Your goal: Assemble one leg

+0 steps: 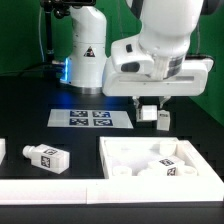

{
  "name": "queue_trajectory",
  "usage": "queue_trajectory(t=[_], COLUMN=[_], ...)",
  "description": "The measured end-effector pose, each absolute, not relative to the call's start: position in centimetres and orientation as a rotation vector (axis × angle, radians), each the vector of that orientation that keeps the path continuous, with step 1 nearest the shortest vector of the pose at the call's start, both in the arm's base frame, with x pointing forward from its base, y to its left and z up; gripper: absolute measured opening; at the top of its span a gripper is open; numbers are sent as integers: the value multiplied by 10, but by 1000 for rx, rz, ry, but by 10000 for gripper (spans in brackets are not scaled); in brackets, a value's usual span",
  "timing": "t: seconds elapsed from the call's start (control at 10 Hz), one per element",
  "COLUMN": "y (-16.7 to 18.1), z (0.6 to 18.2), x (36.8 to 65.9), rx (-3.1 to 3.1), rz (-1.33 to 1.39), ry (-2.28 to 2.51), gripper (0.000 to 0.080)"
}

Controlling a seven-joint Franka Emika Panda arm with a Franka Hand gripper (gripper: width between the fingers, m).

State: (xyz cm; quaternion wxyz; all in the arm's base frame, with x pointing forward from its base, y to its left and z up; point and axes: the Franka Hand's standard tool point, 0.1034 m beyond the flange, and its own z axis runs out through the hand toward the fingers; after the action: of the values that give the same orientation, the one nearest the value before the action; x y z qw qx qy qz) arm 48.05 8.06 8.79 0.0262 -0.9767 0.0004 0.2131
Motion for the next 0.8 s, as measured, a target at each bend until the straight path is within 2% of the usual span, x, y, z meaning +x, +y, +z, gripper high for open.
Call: queue_trajectory(t=[0.2,0.3,0.5,0.7,0.8], y=[70,70,70,69,74], z=[124,136,131,133,139], x=[520,535,540,545,556], rx=[-3027,-3036,-3063,-3076,-3081], rz=[486,407,165,-21,-144], ry=[-53,-49,-43,-44,-65], gripper=[281,281,281,281,281])
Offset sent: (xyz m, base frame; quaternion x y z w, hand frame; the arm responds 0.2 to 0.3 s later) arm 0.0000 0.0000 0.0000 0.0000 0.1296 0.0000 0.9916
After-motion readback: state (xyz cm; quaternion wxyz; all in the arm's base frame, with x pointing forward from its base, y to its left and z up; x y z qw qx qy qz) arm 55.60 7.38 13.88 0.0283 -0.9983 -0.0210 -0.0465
